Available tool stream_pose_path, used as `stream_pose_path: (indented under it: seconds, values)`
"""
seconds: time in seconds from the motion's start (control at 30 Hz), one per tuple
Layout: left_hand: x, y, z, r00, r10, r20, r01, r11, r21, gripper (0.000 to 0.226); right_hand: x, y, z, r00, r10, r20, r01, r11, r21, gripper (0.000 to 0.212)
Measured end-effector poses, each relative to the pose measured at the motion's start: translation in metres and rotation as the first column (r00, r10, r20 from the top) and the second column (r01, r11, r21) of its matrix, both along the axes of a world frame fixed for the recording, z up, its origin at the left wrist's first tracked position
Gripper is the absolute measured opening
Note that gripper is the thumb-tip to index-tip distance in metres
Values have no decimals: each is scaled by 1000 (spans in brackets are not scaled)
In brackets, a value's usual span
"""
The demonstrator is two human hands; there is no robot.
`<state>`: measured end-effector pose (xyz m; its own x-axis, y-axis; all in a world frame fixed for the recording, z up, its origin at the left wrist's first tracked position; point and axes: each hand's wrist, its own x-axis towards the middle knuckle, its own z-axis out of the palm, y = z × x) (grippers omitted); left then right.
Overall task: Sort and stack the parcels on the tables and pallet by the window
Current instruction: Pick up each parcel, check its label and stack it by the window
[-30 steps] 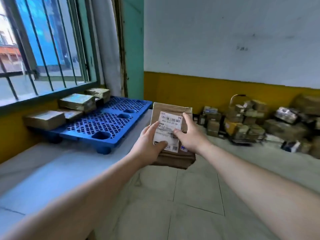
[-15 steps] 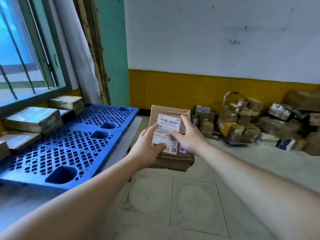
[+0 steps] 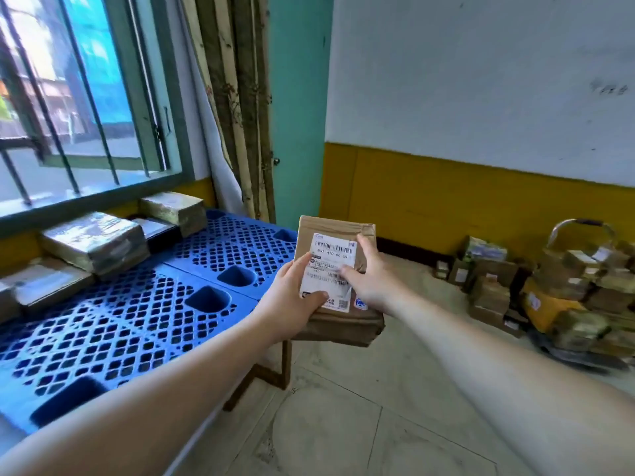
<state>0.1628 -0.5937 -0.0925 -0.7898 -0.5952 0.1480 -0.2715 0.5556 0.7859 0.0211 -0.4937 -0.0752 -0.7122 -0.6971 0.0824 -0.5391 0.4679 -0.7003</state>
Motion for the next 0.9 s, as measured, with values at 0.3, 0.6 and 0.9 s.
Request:
stream_pose_path:
  seconds: [0.3,0.6,0.9]
  values:
    - [35,-141,-19,959,280,-29,-277,957,90,79,11,-182,-14,962,271,7,-271,961,46,79]
    - [127,-234,-41,816,577,9,-566,798,208,81,87,-341,-41,812,582,42,-582,803,124,76]
    - [219,-258,-61,556,831,24,-798,526,294,96,195,-432,-70,515,850,112,-856,506,103,76]
